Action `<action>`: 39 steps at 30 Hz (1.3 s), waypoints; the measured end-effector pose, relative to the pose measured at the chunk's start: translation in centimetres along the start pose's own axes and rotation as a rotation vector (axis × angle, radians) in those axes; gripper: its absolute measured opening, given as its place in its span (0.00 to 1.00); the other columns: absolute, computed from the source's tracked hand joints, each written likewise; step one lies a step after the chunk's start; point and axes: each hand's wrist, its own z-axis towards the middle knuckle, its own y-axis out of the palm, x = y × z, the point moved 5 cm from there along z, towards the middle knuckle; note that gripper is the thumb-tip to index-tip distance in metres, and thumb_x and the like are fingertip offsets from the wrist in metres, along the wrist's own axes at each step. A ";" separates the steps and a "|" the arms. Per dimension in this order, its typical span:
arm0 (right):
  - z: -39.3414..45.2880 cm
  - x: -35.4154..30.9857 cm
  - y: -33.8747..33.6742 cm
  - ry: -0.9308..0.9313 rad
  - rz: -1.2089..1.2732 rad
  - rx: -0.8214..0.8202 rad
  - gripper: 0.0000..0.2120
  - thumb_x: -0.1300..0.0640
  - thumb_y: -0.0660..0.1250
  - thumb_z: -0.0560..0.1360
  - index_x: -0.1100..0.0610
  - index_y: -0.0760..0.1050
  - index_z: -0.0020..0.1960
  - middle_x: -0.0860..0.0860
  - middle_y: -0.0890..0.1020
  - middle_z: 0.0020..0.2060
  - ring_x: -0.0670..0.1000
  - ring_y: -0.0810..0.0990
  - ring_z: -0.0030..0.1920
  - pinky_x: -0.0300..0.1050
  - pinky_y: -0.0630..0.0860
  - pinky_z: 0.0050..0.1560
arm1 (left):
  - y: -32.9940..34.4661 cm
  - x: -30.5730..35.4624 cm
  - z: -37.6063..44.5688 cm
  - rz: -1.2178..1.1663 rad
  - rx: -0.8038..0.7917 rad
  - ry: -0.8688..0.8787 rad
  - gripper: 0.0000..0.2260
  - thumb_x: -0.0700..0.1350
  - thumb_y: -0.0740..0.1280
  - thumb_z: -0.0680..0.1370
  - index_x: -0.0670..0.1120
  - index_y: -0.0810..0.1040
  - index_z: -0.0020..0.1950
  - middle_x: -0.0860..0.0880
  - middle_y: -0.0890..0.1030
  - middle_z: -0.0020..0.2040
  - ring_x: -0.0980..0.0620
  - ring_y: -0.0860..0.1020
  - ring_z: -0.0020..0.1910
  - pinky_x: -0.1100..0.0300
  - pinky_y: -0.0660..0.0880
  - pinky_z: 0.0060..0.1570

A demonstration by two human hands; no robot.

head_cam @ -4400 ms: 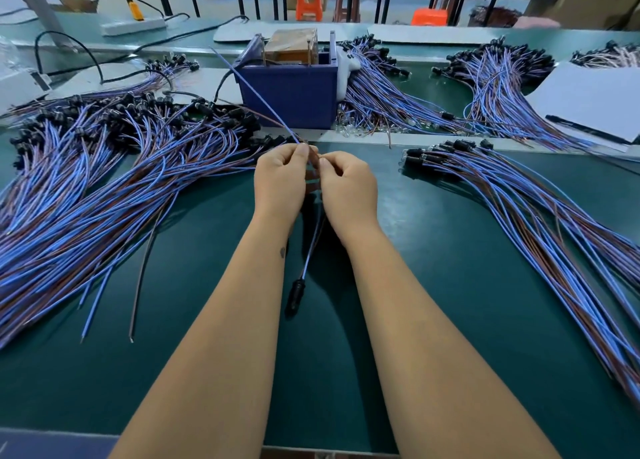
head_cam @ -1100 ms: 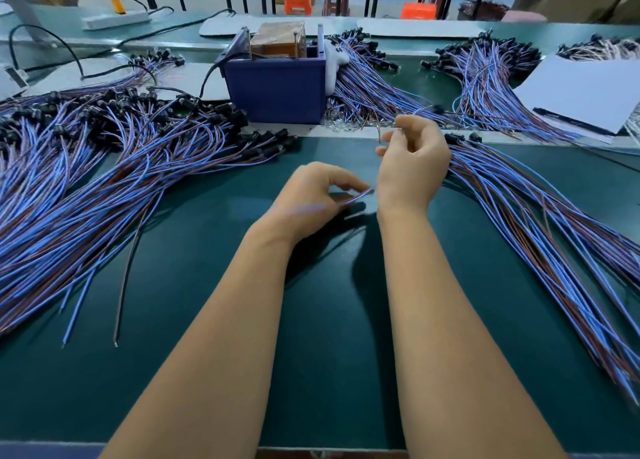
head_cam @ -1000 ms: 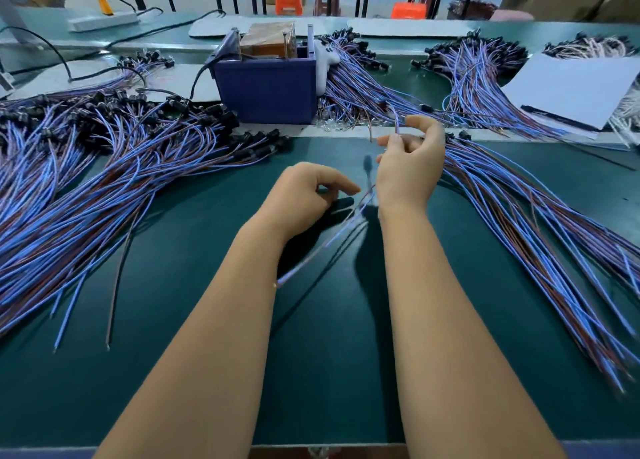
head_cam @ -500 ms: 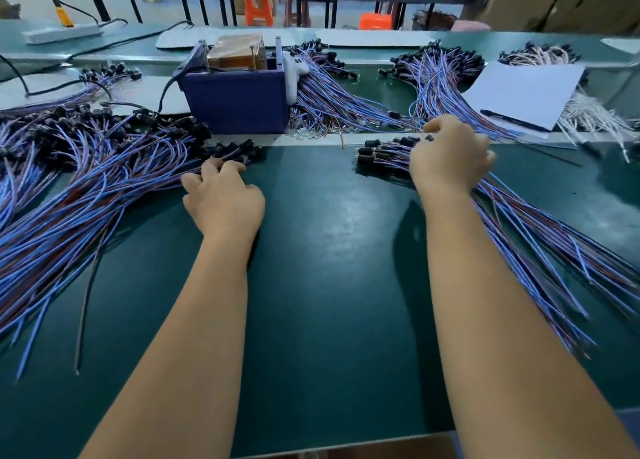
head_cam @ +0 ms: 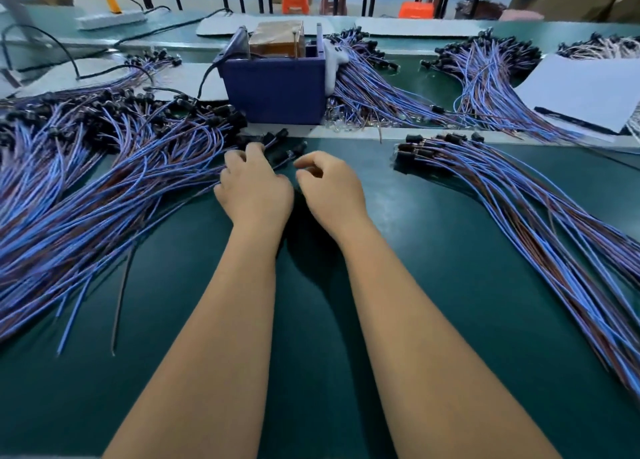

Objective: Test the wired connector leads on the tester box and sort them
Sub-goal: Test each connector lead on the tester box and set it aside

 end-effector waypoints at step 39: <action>-0.3 1.2 -3.2 0.270 1.312 -0.047 0.05 0.65 0.64 0.79 0.59 0.79 0.50 0.51 0.83 0.33 0.45 0.78 0.31 0.35 0.77 0.36 | 0.4 3.3 -4.7 -1.105 -1.454 0.300 0.19 0.52 0.58 0.76 0.45 0.86 0.47 0.44 0.85 0.45 0.45 0.82 0.51 0.48 0.77 0.56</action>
